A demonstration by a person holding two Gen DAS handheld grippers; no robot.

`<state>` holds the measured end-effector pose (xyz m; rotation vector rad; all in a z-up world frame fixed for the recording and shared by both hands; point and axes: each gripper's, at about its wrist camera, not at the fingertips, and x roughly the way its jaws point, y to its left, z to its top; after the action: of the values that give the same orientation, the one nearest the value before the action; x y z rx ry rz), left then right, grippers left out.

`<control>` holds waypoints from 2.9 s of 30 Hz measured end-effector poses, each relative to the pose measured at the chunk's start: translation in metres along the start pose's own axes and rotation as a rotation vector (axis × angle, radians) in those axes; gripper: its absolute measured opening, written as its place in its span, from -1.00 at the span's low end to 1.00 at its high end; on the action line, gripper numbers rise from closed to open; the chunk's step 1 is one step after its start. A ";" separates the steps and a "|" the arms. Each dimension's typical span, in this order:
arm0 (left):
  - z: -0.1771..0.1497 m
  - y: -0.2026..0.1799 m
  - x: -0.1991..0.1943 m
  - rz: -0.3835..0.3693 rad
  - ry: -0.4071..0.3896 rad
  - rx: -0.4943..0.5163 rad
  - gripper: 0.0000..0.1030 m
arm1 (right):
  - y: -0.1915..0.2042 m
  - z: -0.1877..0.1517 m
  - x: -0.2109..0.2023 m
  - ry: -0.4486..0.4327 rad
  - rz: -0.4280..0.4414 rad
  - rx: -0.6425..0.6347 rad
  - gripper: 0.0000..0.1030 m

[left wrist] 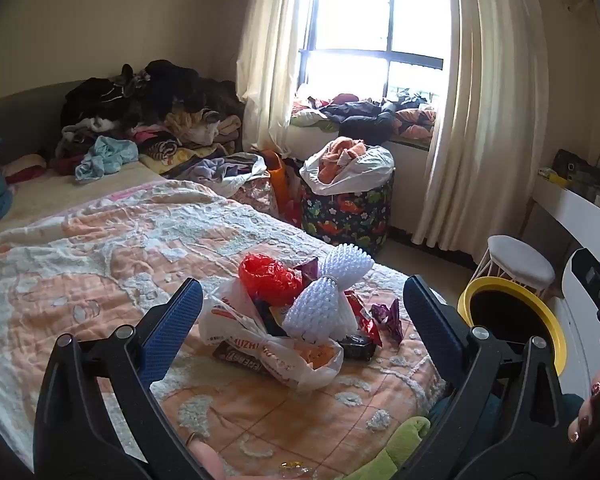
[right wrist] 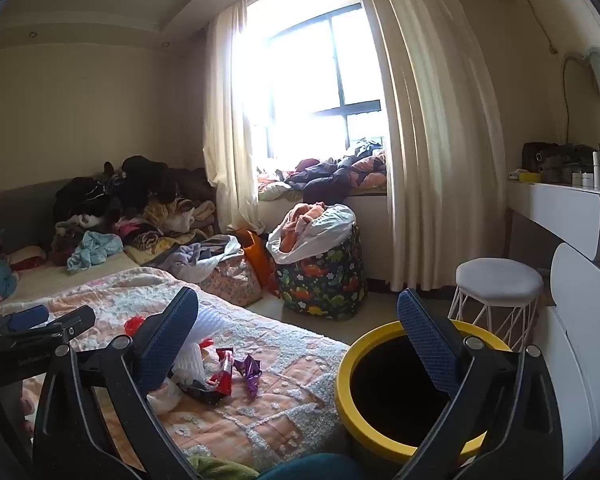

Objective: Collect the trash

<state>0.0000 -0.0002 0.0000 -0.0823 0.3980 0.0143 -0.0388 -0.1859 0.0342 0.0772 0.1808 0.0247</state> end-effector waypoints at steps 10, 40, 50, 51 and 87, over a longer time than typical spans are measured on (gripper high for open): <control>0.000 0.000 0.001 -0.011 0.007 -0.018 0.79 | 0.002 -0.001 0.000 0.000 0.011 -0.009 0.88; 0.001 -0.004 0.005 -0.017 0.001 -0.019 0.79 | 0.000 0.000 0.001 -0.003 0.014 -0.010 0.88; 0.003 -0.008 0.001 -0.015 -0.002 -0.017 0.79 | 0.000 0.000 0.001 0.003 0.013 -0.008 0.88; 0.003 -0.008 0.001 -0.018 -0.001 -0.018 0.79 | -0.001 0.000 0.000 0.005 0.013 -0.007 0.88; 0.015 0.055 0.030 -0.004 0.041 -0.134 0.79 | 0.039 -0.005 0.069 0.234 0.175 -0.010 0.88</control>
<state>0.0319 0.0553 -0.0019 -0.2156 0.4375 0.0350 0.0273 -0.1448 0.0197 0.0799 0.4071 0.2095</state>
